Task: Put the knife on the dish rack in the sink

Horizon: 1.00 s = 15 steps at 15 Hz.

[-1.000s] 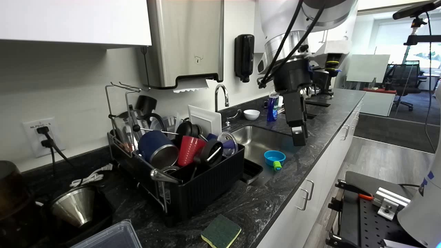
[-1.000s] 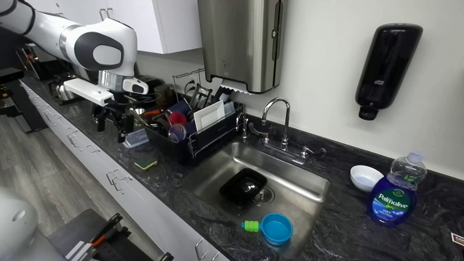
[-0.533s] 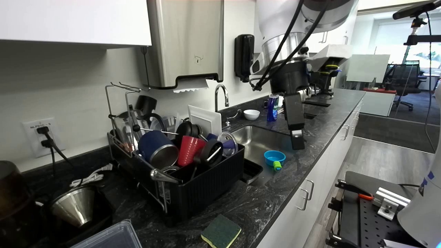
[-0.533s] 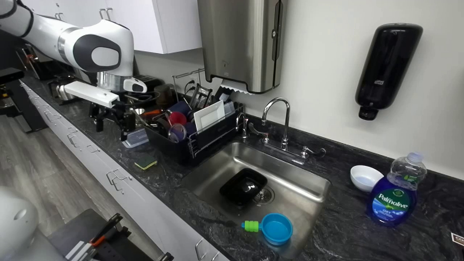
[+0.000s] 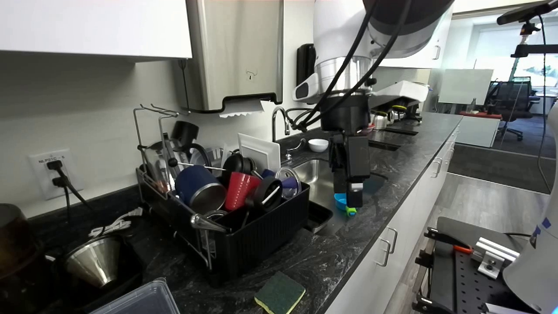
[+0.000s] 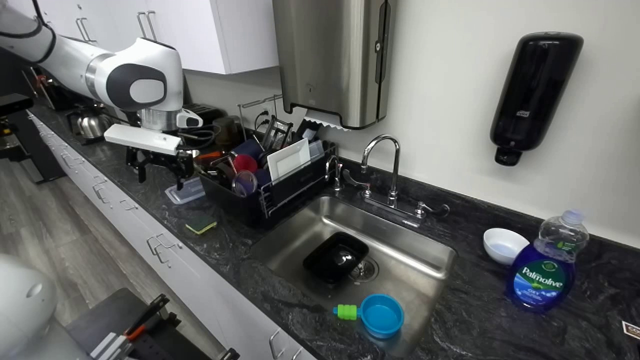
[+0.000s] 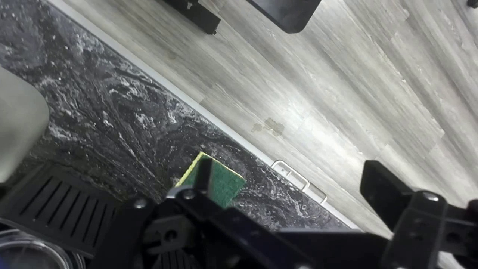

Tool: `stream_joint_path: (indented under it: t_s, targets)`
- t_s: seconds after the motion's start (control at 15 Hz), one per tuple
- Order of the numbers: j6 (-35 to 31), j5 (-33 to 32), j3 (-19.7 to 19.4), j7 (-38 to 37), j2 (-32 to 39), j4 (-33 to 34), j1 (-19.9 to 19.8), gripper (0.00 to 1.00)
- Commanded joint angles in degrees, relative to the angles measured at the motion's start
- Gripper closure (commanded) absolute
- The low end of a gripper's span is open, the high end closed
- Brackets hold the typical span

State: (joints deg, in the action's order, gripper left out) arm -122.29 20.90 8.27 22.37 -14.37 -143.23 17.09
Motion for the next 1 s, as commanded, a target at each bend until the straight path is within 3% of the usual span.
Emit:
stream_joint_path:
  t_s: [0.0,0.93]
  targets:
    - [-1.43,2.20,-0.97,9.98,3.24,2.28,0.54,0.00]
    - [-0.35,6.25,-2.10,42.76,9.28,11.82,-2.18,0.00]
